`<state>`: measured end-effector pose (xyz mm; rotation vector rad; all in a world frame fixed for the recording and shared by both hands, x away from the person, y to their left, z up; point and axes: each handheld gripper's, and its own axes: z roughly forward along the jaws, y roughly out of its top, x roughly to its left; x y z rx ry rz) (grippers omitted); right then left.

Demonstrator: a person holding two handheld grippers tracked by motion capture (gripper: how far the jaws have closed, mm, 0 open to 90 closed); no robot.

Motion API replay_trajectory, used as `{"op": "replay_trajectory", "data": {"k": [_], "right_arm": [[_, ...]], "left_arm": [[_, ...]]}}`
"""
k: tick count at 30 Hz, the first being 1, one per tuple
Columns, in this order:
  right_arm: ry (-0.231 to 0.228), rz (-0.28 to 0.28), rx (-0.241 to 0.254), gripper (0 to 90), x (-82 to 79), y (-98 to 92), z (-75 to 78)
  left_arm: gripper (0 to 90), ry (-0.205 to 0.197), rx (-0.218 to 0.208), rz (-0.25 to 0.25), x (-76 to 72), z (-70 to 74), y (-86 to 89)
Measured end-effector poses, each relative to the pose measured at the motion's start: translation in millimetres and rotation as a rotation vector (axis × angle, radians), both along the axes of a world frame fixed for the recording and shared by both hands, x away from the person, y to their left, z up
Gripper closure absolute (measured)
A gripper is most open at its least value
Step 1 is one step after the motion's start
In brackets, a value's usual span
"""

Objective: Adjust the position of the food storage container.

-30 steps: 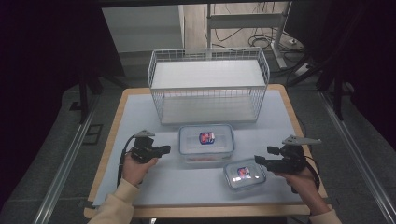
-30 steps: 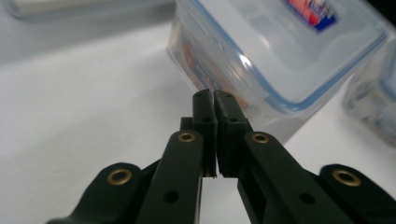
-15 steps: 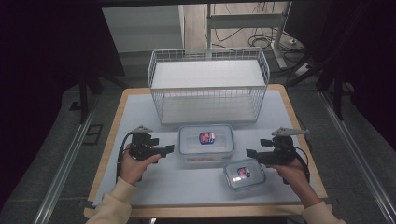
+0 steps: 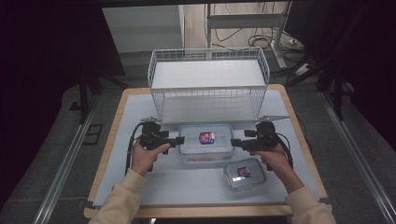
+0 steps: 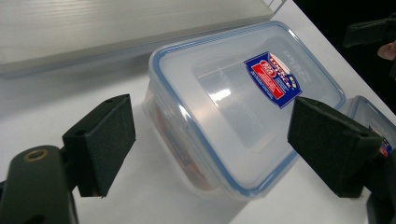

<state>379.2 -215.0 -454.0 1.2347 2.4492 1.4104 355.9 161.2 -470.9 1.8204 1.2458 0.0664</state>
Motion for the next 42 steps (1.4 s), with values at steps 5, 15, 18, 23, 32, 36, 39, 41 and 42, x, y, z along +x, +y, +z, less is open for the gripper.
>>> {"op": "replay_trajectory", "data": {"k": [5,15,18,23,32,36,39,41,42], "right_arm": [[0.049,0.012,-0.006,13.8,15.4,7.9,-7.7],[0.165,0.017,0.005,13.9,40.0,4.7,-27.9],[0.18,0.024,0.014,14.2,41.9,5.7,-30.7],[0.214,0.055,0.005,14.8,45.2,13.7,-39.5],[0.278,0.086,0.049,18.2,52.1,8.4,-43.8],[0.311,0.109,0.065,20.6,53.4,6.8,-45.1],[0.348,0.141,0.084,23.2,53.6,9.8,-47.3],[0.335,0.142,0.075,26.4,53.0,9.3,-45.3],[0.335,0.142,0.075,26.4,53.0,9.3,-45.3]], "left_arm": [[14.2,0.042,-0.008,-0.013,7.1,-12.5,-3.1],[14.0,0.089,-0.062,-0.034,13.5,-25.0,-3.4],[14.0,0.101,-0.071,-0.038,14.4,-27.9,-3.3],[14.9,0.128,-0.114,-0.051,16.3,-34.2,-0.7],[17.7,0.161,-0.145,-0.088,19.2,-42.0,-5.3],[20.6,0.172,-0.155,-0.098,19.8,-44.3,-7.5],[23.3,0.187,-0.178,-0.094,20.9,-45.2,-5.1],[25.9,0.192,-0.197,-0.095,20.7,-45.5,-3.8],[27.3,0.192,-0.197,-0.095,20.7,-45.5,-3.8]]}}
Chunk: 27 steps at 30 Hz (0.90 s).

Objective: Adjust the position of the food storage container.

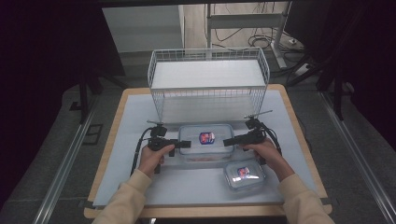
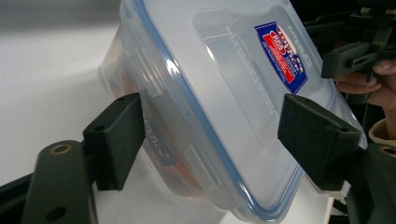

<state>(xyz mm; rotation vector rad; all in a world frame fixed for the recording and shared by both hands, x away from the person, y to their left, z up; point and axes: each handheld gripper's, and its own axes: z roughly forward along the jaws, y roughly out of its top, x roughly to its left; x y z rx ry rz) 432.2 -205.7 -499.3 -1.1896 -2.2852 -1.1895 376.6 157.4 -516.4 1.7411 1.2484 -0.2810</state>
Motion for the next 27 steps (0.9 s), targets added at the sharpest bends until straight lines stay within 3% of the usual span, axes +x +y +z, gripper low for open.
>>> {"op": "replay_trajectory", "data": {"k": [4,12,22,27], "right_arm": [[0.008,-0.005,0.005,32.3,-1.7,-3.1,4.3],[0.007,-0.031,0.018,40.6,-7.5,-7.3,9.6],[0.011,-0.058,0.026,44.8,-12.2,-9.0,12.1],[0.015,-0.081,0.054,48.3,-12.8,-10.8,12.3]], "left_arm": [[30.8,-0.014,0.006,0.004,-2.7,3.2,1.1],[40.4,-0.023,-0.043,0.036,-10.8,4.1,7.0],[42.7,-0.037,-0.039,0.051,-15.1,7.1,6.6],[44.5,-0.056,-0.037,0.064,-16.7,9.5,7.5]]}}
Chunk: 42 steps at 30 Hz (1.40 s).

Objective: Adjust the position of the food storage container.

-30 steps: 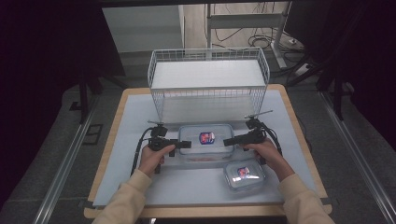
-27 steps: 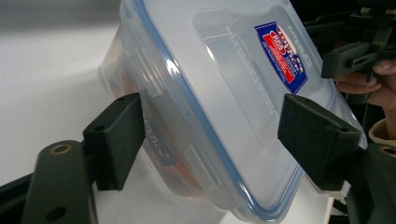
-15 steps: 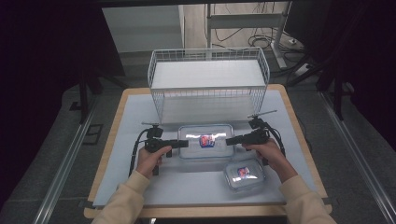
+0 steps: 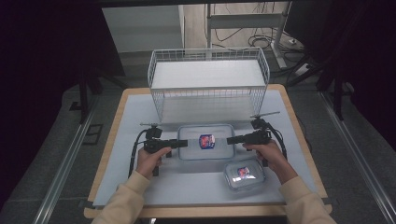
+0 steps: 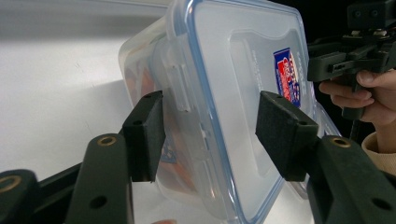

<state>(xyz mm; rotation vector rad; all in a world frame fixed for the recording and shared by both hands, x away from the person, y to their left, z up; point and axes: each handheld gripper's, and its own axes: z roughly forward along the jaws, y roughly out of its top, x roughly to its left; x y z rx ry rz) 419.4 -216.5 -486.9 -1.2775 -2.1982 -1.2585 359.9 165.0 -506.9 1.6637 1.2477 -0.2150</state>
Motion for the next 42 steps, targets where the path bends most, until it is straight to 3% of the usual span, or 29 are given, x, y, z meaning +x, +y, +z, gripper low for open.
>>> {"op": "replay_trajectory", "data": {"k": [21,34,42], "right_arm": [[-0.096,-0.012,0.005,51.4,-7.4,1.6,10.7],[-0.153,-0.008,0.025,51.4,-13.2,1.3,23.2],[-0.18,-0.004,0.032,51.4,-15.7,1.0,29.3]], "left_arm": [[47.1,-0.069,0.01,0.032,-5.7,9.1,0.2],[47.1,-0.137,0.037,0.031,-11.6,27.0,-0.4],[47.5,-0.158,0.037,0.028,-14.1,33.6,0.5]]}}
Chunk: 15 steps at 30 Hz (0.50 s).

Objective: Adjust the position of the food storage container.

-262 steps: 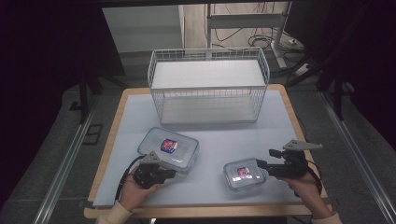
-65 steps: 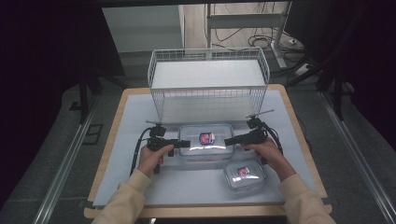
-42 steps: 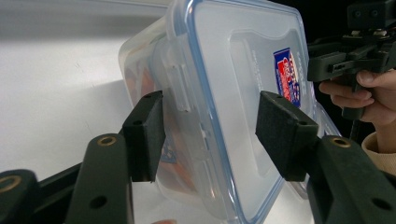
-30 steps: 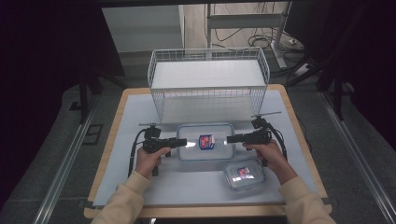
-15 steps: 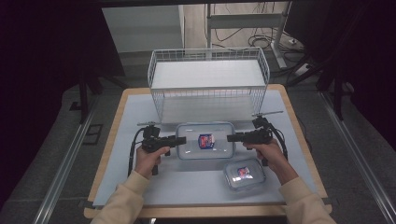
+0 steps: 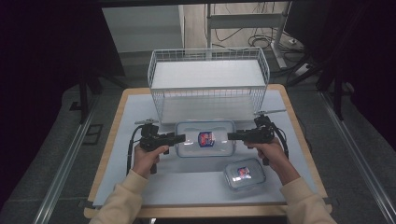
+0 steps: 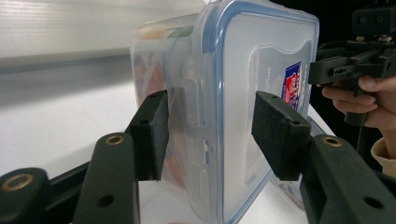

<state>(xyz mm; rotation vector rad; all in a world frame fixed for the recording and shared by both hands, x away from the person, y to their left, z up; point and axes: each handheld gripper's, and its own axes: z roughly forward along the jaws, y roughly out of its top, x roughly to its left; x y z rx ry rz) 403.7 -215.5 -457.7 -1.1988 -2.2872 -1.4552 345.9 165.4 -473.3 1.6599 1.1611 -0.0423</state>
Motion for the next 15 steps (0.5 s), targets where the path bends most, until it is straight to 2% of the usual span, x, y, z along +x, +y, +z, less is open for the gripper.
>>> {"op": "replay_trajectory", "data": {"k": [15], "right_arm": [[-0.055,0.005,0.009,51.4,-5.5,0.0,12.2]], "left_arm": [[47.7,-0.044,0.005,0.004,-5.1,12.6,0.2]]}}
